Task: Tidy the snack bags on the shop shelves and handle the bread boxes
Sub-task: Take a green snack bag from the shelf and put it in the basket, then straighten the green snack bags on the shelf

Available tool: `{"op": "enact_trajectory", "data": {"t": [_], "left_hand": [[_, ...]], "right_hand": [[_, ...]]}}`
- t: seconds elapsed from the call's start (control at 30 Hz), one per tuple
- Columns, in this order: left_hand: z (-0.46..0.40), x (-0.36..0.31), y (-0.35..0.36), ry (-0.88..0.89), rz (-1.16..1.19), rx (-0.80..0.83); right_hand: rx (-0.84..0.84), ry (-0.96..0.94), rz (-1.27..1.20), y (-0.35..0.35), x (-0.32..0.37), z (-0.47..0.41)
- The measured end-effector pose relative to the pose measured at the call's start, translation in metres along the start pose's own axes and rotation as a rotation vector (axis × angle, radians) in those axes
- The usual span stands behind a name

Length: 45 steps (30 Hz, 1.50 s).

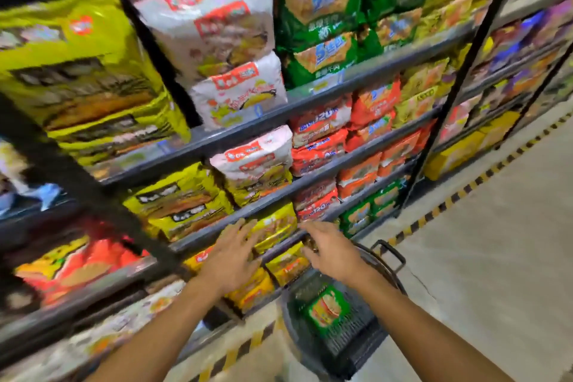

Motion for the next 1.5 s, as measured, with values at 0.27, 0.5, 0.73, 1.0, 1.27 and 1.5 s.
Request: {"op": "enact_trajectory", "data": {"t": [0.27,0.5,0.73,1.0,1.27,1.5], "left_hand": [[0.199,0.085,0.006,-0.335,-0.014,-0.029],[0.428,0.160,-0.008,-0.699,0.010,-0.050],[0.584,0.231,-0.049,-0.881,-0.093,-0.067],[0.668,0.292,-0.071,-0.991,-0.126,-0.148],[0.681,0.374,-0.074,-0.964,-0.218,-0.118],[0.680,0.468,-0.066,-0.875,-0.338,-0.173]], "right_hand": [[0.158,-0.377,0.117,0.099,0.172,-0.023],[0.216,-0.769,0.154,0.204,0.373,0.005],[0.226,-0.917,0.160,0.259,0.536,0.033],[0.239,-0.912,0.136,0.275,0.651,0.036],[0.220,-0.898,0.122,0.310,0.708,-0.003],[0.224,-0.831,-0.052,0.362,0.755,-0.081]]}}
Point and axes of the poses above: each hand's wrist, its own z-axis away from the middle knuckle, its own y-axis out of the palm, x = y × z, the point moved 1 cm from there along -z, towards the middle knuckle, and after that the axes turned 12 degrees about -z, right-handed, at the moved point
